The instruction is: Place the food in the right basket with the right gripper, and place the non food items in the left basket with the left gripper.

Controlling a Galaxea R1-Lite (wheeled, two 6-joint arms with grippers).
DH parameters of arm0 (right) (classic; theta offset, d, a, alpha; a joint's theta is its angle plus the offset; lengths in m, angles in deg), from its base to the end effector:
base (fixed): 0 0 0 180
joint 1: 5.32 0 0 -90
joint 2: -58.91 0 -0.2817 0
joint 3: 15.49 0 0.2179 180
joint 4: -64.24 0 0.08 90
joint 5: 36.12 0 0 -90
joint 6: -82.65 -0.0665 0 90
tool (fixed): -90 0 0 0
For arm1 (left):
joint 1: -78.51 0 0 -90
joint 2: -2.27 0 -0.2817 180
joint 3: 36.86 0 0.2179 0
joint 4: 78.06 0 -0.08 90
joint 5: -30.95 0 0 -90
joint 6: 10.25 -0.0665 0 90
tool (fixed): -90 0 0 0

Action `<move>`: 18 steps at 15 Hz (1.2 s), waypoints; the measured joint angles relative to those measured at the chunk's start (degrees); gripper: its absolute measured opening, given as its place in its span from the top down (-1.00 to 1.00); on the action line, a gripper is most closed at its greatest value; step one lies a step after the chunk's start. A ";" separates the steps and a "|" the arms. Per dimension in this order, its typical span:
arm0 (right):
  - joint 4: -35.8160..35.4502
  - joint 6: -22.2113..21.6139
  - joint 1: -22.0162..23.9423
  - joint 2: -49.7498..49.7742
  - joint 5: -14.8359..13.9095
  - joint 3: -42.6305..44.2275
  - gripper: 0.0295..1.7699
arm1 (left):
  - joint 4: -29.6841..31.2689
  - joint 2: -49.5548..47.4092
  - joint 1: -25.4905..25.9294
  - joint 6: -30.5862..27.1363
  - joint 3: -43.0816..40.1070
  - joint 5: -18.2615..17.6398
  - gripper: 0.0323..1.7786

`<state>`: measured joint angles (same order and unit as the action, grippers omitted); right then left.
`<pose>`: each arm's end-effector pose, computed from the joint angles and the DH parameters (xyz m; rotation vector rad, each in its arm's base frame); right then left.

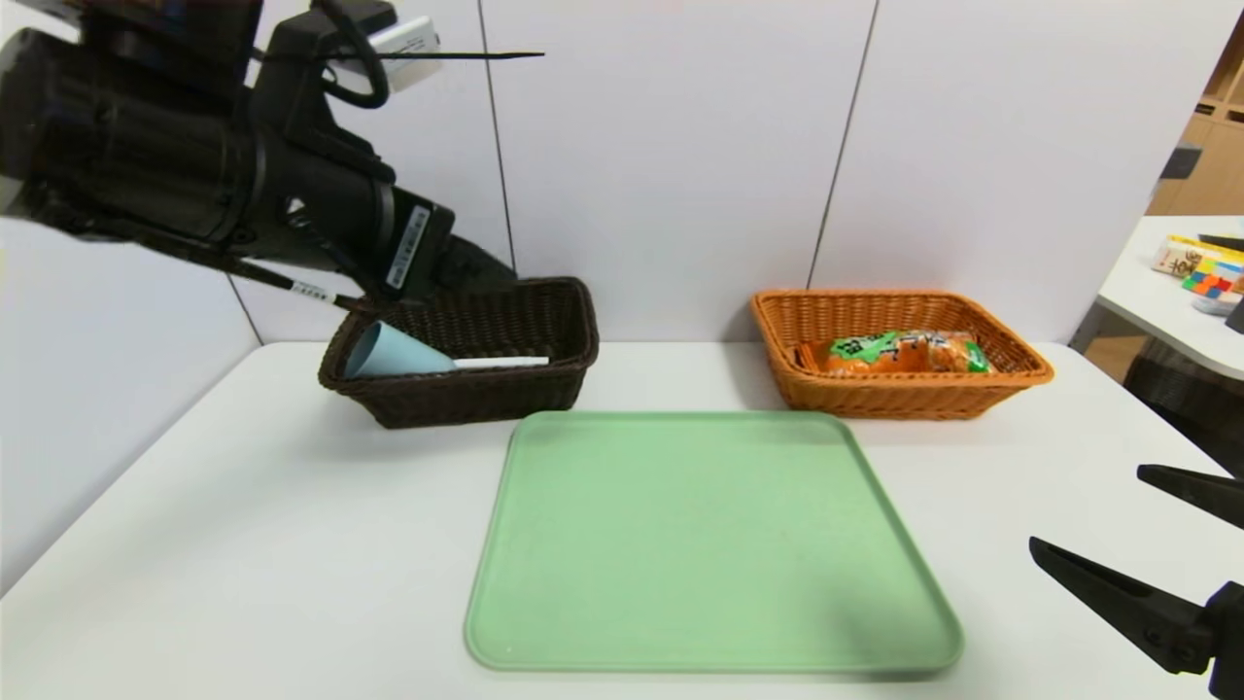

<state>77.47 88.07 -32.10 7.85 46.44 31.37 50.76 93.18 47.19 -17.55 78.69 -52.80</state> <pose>0.1641 0.0732 0.1594 -0.1830 0.2763 0.3487 0.2884 -0.1670 0.3072 0.2737 0.4147 -0.4580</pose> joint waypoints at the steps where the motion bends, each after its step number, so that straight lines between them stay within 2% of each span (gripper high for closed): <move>1: 0.00 0.00 0.38 0.07 -0.05 -0.05 -0.92 | 2.01 -3.23 -0.01 0.15 -4.99 0.49 -0.88; 5: -0.12 0.59 3.11 0.38 -0.17 0.01 -0.92 | 7.55 -16.96 1.29 0.04 -20.76 2.67 -0.89; 9: -0.17 1.07 6.95 1.12 -0.66 -0.13 -0.92 | 8.24 -29.72 7.85 -1.45 -29.75 2.56 -0.90; 13: 0.35 1.29 11.98 2.86 -0.66 -0.13 -0.92 | 8.31 -40.33 13.18 -1.57 -38.10 -0.37 -0.90; 18: 0.55 2.58 17.01 6.39 -0.63 -1.43 -0.92 | 8.07 -51.44 16.51 -1.67 -46.08 -3.10 -0.90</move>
<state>78.02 90.66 -15.10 14.23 45.80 29.94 58.83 41.73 63.69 -19.22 32.61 -55.89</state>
